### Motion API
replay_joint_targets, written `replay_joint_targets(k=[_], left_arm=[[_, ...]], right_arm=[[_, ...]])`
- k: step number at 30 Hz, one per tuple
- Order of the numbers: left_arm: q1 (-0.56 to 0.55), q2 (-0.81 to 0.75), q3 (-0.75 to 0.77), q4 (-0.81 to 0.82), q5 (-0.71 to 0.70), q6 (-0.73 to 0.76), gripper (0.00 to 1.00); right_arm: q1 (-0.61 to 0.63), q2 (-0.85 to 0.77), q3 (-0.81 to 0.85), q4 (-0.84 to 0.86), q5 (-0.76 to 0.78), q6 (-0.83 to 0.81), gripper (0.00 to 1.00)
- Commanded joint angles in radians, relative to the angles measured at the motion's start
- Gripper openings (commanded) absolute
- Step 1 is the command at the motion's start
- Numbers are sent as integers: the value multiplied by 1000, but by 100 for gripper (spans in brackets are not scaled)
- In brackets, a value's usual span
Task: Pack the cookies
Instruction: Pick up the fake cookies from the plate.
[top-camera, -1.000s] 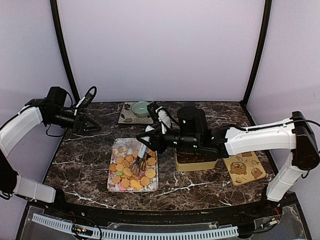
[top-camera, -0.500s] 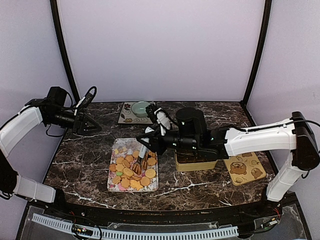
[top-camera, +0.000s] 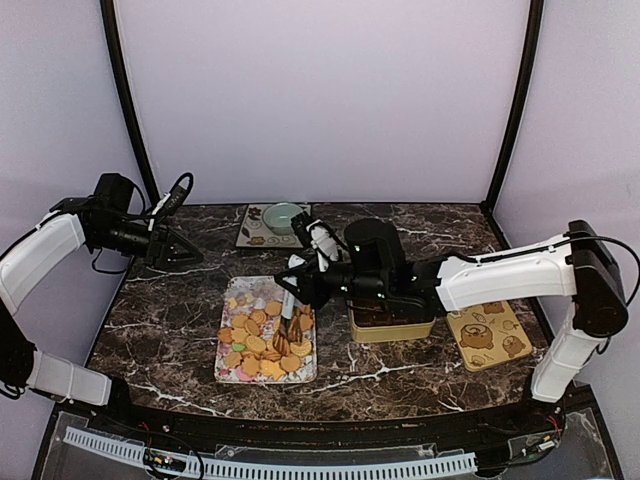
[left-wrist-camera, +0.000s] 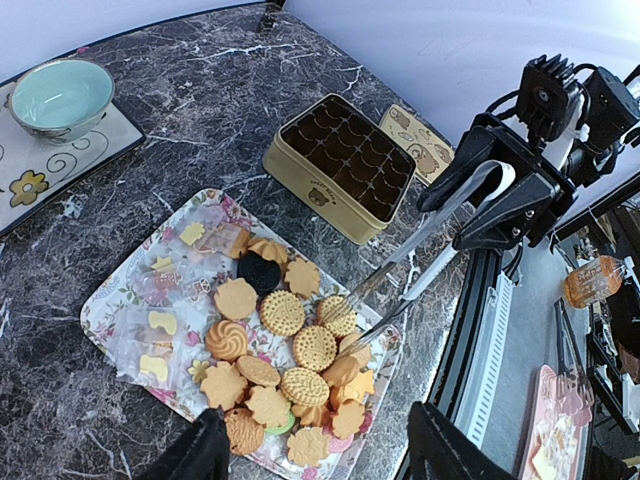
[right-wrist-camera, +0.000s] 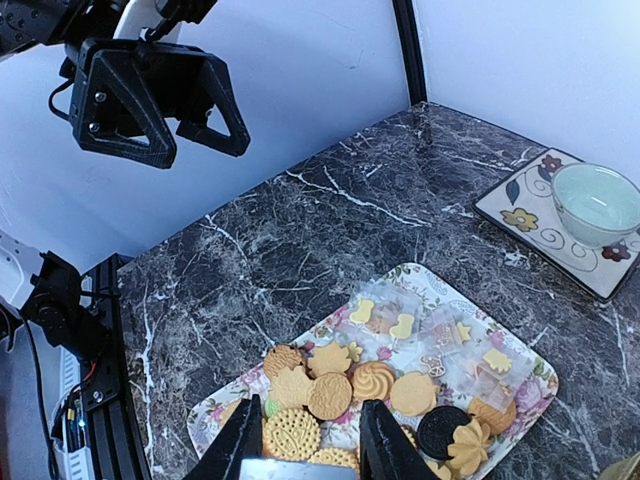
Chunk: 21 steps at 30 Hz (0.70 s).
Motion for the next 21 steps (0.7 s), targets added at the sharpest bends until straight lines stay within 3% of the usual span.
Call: replay_joint_targets(k=[1,13,18,21], left_arm=[[4,-15,-15,-16,24,14,62],[5,-9,-12,-11,29,12,62],[4,-10,-15,-11,36,11,62],[5,-9,-23,-5,53,11,62]], right_arm=[[-36,23,-17,101,-31,67,32],[-55,40,-32,174,-67,145,30],[-55,11,-48,210,-56,157,16],[-53,-3,-42,206,-52,154,13]])
